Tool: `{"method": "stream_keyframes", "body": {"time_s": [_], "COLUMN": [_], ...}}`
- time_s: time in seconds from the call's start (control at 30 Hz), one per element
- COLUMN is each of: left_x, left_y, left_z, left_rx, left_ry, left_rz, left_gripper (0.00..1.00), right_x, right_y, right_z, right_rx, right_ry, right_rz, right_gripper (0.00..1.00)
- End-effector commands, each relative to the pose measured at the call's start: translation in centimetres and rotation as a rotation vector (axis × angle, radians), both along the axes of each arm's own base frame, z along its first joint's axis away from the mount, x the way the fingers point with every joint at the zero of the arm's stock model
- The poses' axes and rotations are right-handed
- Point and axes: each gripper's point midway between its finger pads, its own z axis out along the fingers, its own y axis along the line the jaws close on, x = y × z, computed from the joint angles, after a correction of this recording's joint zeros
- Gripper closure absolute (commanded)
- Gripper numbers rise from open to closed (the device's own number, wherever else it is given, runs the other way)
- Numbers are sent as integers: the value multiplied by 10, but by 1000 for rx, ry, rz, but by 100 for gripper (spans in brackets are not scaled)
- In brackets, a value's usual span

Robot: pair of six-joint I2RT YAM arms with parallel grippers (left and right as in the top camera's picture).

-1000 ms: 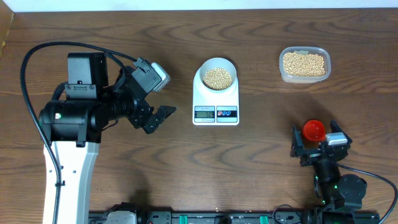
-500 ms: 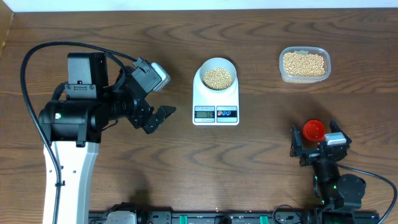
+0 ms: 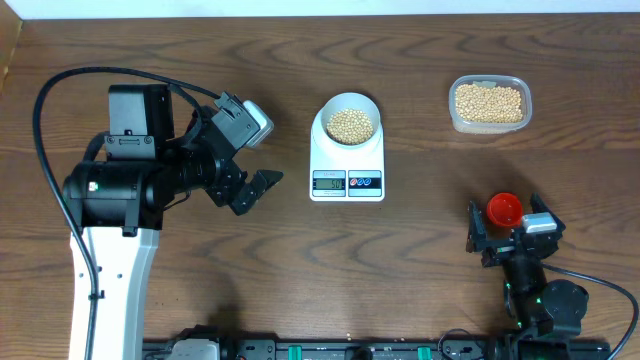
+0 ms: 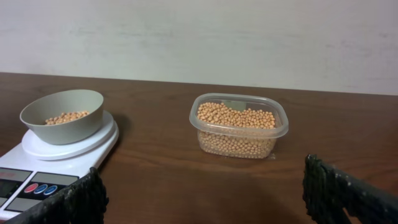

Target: Scoop item into bowl and weigh 50g on scale

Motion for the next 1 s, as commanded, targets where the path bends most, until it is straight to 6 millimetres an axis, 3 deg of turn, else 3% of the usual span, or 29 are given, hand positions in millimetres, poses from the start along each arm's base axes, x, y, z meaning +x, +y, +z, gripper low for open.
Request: {"method": "stream_keyframes", "body": {"time_s": [0.0,0.67,0.97], "left_x": [1,-6,9], "left_y": [-1,-1,-1], "left_z": [8,5,-2], "left_rx": [-15,-13,-96], "left_ry": [-17,0,-59], "left_rz": [-5,-4,104], "left_gripper": [2,2,1], "right_x": [0,0,0], "right_y": [-1,-1,-1], "right_z": [-1,-1,-1], "right_rx": [-13,-13,-13], "right_ry": [-1,-1,-1], "right_rz": [-8,-8,-8], "right_gripper": [1,1,1]}}
